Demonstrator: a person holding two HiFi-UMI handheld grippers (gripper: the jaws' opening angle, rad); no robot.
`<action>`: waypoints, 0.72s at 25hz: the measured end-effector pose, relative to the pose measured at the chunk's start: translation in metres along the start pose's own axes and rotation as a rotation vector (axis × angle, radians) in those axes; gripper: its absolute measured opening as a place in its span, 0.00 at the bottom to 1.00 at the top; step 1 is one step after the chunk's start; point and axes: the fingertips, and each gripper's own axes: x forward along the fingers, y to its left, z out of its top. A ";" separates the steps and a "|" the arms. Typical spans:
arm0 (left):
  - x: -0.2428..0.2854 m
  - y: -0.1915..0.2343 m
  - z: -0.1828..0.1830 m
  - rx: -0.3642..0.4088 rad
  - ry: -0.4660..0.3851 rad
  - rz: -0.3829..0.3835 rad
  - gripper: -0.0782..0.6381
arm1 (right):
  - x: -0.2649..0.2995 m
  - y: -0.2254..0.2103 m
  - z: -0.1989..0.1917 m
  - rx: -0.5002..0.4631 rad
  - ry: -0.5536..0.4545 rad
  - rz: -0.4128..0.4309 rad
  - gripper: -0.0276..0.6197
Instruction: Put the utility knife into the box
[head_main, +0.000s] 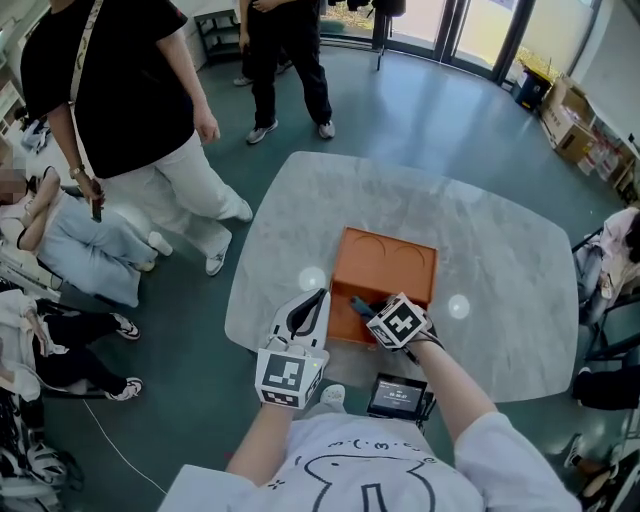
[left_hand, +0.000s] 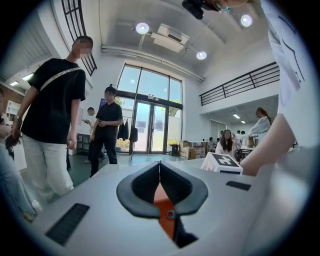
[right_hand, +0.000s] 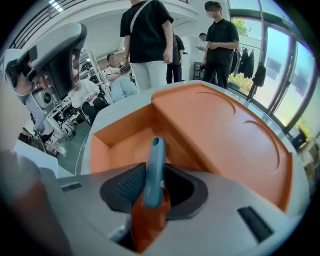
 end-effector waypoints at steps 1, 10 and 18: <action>0.000 -0.001 0.001 0.002 0.000 -0.004 0.13 | 0.000 0.000 -0.001 0.000 0.005 0.000 0.23; 0.004 -0.011 0.003 0.014 -0.005 -0.027 0.13 | -0.021 -0.004 0.006 -0.001 -0.063 -0.026 0.32; -0.001 -0.031 0.012 0.011 -0.026 -0.027 0.13 | -0.080 0.003 0.016 0.007 -0.234 -0.071 0.32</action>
